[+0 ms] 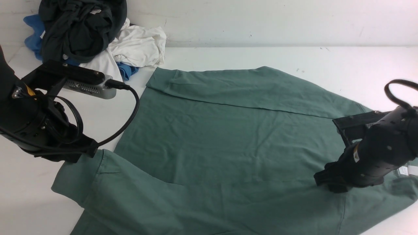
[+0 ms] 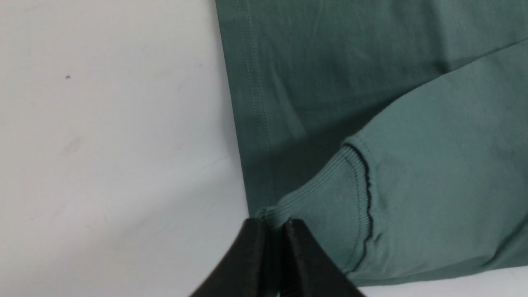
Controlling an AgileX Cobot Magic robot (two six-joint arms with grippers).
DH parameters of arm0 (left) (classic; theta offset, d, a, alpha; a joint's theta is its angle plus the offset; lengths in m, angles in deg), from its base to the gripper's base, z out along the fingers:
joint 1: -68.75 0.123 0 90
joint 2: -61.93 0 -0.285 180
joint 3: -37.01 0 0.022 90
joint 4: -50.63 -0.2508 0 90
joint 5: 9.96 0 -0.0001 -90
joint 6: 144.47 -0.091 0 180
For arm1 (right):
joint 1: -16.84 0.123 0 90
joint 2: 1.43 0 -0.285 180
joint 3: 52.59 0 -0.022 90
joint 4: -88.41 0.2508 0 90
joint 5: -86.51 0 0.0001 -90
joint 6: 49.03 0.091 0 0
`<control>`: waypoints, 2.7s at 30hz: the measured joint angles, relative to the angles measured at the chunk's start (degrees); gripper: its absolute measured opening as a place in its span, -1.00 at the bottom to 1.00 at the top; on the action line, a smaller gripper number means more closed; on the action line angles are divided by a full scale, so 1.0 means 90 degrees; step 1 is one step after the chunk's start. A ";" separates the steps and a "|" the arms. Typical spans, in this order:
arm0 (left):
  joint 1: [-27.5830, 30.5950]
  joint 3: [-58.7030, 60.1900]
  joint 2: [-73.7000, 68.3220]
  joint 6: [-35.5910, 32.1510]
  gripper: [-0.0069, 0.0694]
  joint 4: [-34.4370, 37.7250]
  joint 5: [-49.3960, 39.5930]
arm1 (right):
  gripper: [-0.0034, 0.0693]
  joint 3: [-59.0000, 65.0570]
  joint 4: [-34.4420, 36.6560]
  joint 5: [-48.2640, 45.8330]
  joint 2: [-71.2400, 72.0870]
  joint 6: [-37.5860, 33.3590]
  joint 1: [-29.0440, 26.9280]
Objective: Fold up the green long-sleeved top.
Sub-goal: Use the left arm to drag and place the cuff at the centered position on the left edge of the fabric, then use the left arm to clamp the cuff farthest from it
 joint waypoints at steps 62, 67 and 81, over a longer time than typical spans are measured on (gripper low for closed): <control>-0.0156 -0.7338 -0.6557 0.0941 0.30 0.0023 0.0486 | -0.02 -0.1550 0.0150 -0.1139 0.1928 -0.0230 -0.0648; -0.0089 -0.7774 -0.7175 0.1205 0.30 -0.0018 0.0961 | -0.01 -0.1550 0.0467 -0.1210 0.1928 -0.0658 -0.0648; -0.0289 -0.7850 -0.7618 0.1508 0.30 0.0396 0.1843 | -0.01 -0.1550 0.0670 -0.1164 0.1928 -0.0941 -0.0648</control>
